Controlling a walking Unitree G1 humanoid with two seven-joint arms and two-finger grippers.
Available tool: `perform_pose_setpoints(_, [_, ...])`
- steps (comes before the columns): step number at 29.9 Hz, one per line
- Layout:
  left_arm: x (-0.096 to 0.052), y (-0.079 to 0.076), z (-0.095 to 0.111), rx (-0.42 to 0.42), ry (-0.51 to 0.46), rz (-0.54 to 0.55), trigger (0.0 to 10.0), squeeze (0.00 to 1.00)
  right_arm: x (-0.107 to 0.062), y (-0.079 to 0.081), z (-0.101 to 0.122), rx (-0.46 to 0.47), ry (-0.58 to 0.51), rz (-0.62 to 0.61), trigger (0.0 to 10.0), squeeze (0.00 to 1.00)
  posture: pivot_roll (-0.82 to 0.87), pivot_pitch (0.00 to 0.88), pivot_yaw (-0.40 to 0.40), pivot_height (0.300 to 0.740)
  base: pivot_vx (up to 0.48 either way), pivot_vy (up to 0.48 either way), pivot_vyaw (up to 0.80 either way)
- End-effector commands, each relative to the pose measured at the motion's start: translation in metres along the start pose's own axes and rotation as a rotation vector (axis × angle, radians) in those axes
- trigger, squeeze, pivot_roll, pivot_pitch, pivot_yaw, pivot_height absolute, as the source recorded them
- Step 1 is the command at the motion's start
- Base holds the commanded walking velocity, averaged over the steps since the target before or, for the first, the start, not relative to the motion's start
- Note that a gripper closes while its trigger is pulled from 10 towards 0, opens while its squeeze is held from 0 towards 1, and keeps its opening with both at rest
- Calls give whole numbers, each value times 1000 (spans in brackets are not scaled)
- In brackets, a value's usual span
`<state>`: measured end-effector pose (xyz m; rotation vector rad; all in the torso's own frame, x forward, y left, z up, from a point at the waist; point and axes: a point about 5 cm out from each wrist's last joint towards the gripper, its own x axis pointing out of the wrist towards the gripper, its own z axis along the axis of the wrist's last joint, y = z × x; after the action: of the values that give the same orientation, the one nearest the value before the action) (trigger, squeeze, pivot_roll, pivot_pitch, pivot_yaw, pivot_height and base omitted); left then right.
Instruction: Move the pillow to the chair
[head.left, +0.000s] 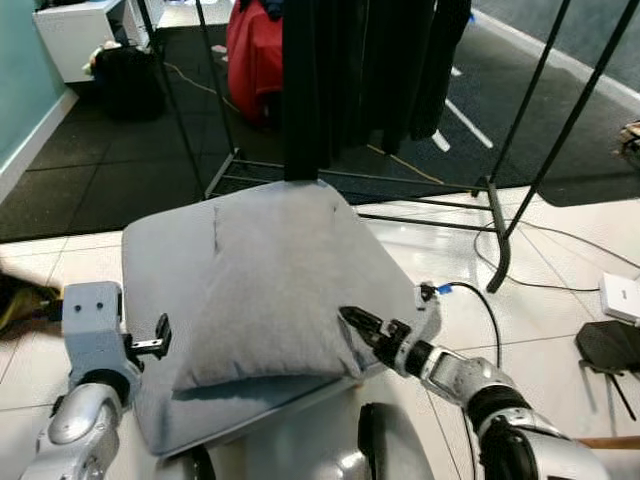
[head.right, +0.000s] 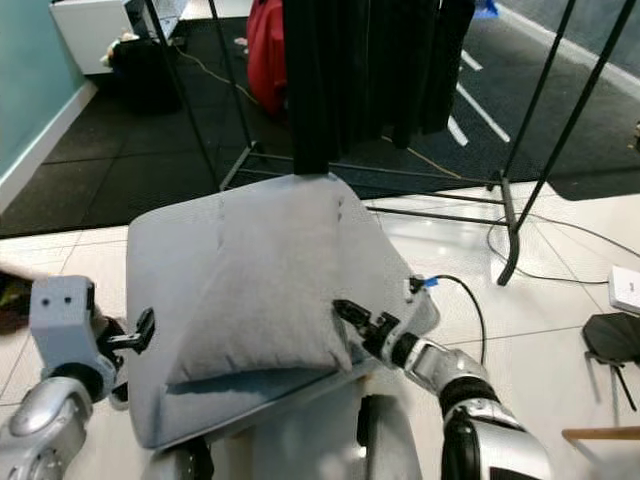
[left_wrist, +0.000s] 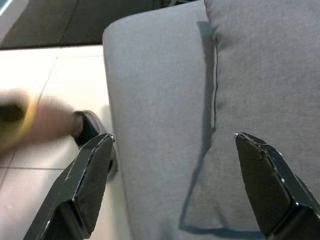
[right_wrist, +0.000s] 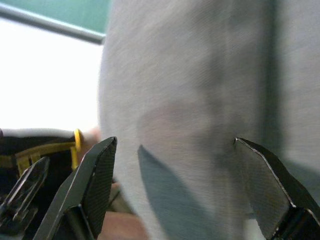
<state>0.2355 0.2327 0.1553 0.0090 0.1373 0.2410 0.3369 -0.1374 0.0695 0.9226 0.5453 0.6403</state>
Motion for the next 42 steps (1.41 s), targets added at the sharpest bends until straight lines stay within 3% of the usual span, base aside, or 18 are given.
perform_pose_setpoints(1, [-2,5,1,7,12,10,10000,0,2,0,-3,14,17,-5,10000,0,-22,236,4,479,0,0,0])
perform_pose_setpoints(5, [-4,6,4,11,7,9,10000,0,4,0,-8,-4,63,-16,10000,0,-3,252,9,479,0,0,0])
perform_pose_setpoints(6, [-5,7,6,14,6,8,10000,0,4,-3,-11,-29,93,-68,10000,0,6,258,12,479,0,0,0])
perform_pose_setpoints(9, [-9,11,10,29,11,8,10000,0,10,-1,-8,-43,86,-143,10000,0,30,272,20,479,0,0,0])
perform_pose_setpoints(15, [-12,13,13,38,15,7,10000,0,17,4,-9,-56,97,-163,10000,0,45,281,22,479,0,0,0])
perform_pose_setpoints(28, [-16,13,17,49,29,1,10000,0,19,11,-12,34,120,-56,10000,0,55,304,25,479,0,0,0])
perform_pose_setpoints(29, [-16,12,17,49,31,0,10000,0,18,8,-16,28,151,-82,0,0,54,305,23,479,0,0,0])
perform_pose_setpoints(42, [-16,8,19,36,30,-9,10000,0,13,4,-9,-23,145,-134,0,0,34,299,15,479,0,0,0])
